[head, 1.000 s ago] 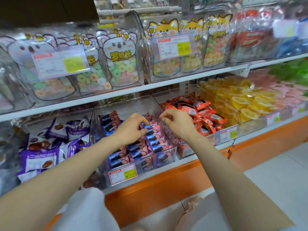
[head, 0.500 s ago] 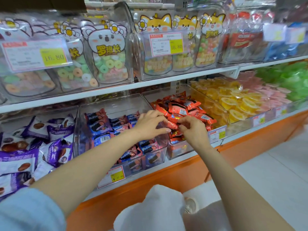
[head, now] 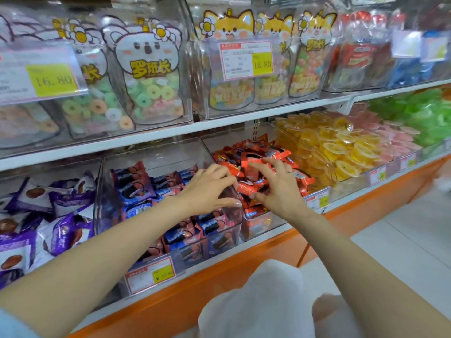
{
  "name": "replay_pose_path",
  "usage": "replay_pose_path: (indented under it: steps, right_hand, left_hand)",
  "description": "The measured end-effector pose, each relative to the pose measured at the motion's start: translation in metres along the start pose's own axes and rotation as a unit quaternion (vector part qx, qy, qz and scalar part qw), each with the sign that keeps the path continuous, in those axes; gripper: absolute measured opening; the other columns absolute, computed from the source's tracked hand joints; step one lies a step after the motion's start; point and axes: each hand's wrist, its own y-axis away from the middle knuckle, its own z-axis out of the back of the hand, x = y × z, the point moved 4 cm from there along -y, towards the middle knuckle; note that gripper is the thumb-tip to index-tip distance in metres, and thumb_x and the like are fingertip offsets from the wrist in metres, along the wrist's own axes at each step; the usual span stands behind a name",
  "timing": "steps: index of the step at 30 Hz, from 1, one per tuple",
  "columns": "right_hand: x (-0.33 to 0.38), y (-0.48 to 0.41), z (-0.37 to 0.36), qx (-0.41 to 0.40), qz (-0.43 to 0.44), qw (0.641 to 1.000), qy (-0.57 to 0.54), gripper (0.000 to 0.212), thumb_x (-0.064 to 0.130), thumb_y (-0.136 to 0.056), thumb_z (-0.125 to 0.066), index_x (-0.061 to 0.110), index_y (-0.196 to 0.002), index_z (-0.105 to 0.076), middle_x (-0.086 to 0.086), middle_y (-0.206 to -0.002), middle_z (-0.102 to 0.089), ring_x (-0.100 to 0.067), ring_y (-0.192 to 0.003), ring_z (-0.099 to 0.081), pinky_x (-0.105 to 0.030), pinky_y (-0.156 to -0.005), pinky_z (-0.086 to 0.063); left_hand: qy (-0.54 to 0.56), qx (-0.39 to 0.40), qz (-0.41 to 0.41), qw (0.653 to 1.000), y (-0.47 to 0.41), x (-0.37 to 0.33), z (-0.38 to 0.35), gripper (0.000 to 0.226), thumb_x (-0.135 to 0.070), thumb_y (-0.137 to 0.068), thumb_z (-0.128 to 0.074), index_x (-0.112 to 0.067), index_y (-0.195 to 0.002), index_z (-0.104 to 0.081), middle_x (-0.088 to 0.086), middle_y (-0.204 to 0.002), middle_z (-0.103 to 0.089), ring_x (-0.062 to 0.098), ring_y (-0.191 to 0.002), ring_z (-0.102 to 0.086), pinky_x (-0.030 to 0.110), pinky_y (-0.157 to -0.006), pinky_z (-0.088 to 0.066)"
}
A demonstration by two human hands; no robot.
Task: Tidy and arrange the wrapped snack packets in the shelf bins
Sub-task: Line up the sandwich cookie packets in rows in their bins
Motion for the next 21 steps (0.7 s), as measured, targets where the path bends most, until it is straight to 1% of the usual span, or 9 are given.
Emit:
replay_pose_path:
  steps: [3, 5, 6, 7, 9, 11, 14, 17, 21]
  right_hand:
    - [0.006, -0.011, -0.017, 0.076, 0.043, 0.993, 0.081, 0.082, 0.039, -0.072, -0.077, 0.036, -0.142, -0.036, -0.010, -0.156, -0.014, -0.034, -0.143, -0.008, -0.053, -0.113, -0.012]
    - [0.004, -0.021, -0.027, 0.113, 0.061, 0.984, 0.126, 0.081, 0.046, -0.074, -0.072, 0.040, -0.144, -0.031, -0.006, -0.158, -0.002, -0.033, -0.145, 0.006, -0.058, -0.114, 0.000]
    - [0.002, -0.027, -0.031, 0.122, 0.060, 0.981, 0.135, 0.079, 0.049, -0.075, -0.070, 0.040, -0.143, -0.031, -0.006, -0.158, -0.001, -0.034, -0.145, 0.007, -0.059, -0.113, 0.001]
    - [0.001, -0.034, -0.033, 0.127, 0.055, 0.981, 0.138, 0.078, 0.051, -0.075, -0.069, 0.041, -0.143, -0.032, -0.006, -0.158, -0.003, -0.035, -0.144, 0.003, -0.059, -0.113, -0.003]
    - [-0.001, -0.048, -0.034, 0.134, 0.043, 0.981, 0.133, 0.072, 0.048, -0.077, -0.068, 0.038, -0.140, -0.036, -0.007, -0.155, -0.014, -0.037, -0.140, -0.016, -0.053, -0.112, -0.021]
    - [-0.006, -0.061, -0.029, 0.112, 0.032, 0.985, 0.127, 0.063, 0.041, -0.079, -0.066, 0.033, -0.136, -0.042, -0.008, -0.147, -0.029, -0.036, -0.129, -0.033, -0.043, -0.103, -0.036]
    - [-0.023, -0.073, -0.022, 0.082, -0.006, 0.993, 0.084, 0.053, 0.037, -0.081, -0.066, 0.025, -0.131, -0.051, -0.010, -0.139, -0.041, -0.037, -0.121, -0.041, -0.037, -0.100, -0.036]
    - [-0.040, -0.077, -0.015, 0.074, -0.043, 0.996, 0.000, 0.051, 0.041, -0.077, -0.072, 0.020, -0.123, -0.060, -0.013, -0.128, -0.050, -0.037, -0.116, -0.048, -0.037, -0.101, -0.037]
    - [-0.059, -0.076, 0.012, 0.014, -0.102, 0.992, -0.074, 0.051, 0.039, -0.075, -0.076, 0.015, -0.119, -0.064, -0.016, -0.113, -0.052, -0.037, -0.109, -0.050, -0.037, -0.097, -0.039]
  left_hand:
    - [-0.007, 0.000, -0.006, 1.000, 0.000, 0.001, 0.000, 0.049, -0.061, -0.086, -0.044, -0.026, -0.119, -0.049, -0.006, -0.125, -0.041, 0.013, -0.122, -0.028, 0.030, -0.092, -0.028]
    - [0.008, 0.005, -0.009, 1.000, -0.001, 0.001, 0.000, 0.048, -0.062, -0.085, -0.044, -0.029, -0.119, -0.050, -0.008, -0.125, -0.043, 0.012, -0.122, -0.029, 0.030, -0.094, -0.028]
    - [0.034, 0.007, -0.007, 0.999, -0.001, 0.002, 0.001, 0.047, -0.062, -0.084, -0.045, -0.030, -0.117, -0.051, -0.010, -0.124, -0.044, 0.011, -0.121, -0.032, 0.030, -0.096, -0.030]
    - [0.079, 0.002, -0.003, 0.997, -0.003, 0.004, 0.003, 0.046, -0.063, -0.083, -0.046, -0.032, -0.116, -0.053, -0.010, -0.122, -0.046, 0.010, -0.119, -0.036, 0.032, -0.099, -0.032]
    - [0.183, -0.042, 0.020, 0.982, -0.007, 0.011, 0.012, 0.044, -0.060, -0.083, -0.051, -0.031, -0.115, -0.054, -0.010, -0.117, -0.050, 0.009, -0.112, -0.047, 0.034, -0.098, -0.038]
    - [0.209, -0.097, 0.051, 0.972, -0.014, 0.023, 0.022, 0.041, -0.050, -0.086, -0.058, -0.023, -0.117, -0.056, -0.007, -0.120, -0.055, 0.011, -0.113, -0.050, 0.025, -0.096, -0.037]
    - [0.143, -0.111, 0.110, 0.977, -0.027, 0.039, 0.029, 0.040, -0.034, -0.088, -0.062, -0.015, -0.122, -0.054, 0.002, -0.127, -0.054, 0.018, -0.118, -0.048, 0.019, -0.087, -0.030]
    - [0.116, -0.073, 0.154, 0.979, -0.046, 0.046, 0.023, 0.050, -0.035, -0.084, -0.066, -0.013, -0.127, -0.050, 0.006, -0.130, -0.052, 0.021, -0.120, -0.047, 0.025, -0.093, -0.035]
    - [0.082, -0.013, 0.184, 0.979, -0.077, 0.043, 0.013, 0.065, -0.039, -0.078, -0.071, -0.014, -0.132, -0.044, 0.009, -0.134, -0.050, 0.026, -0.121, -0.047, 0.035, -0.097, -0.041]
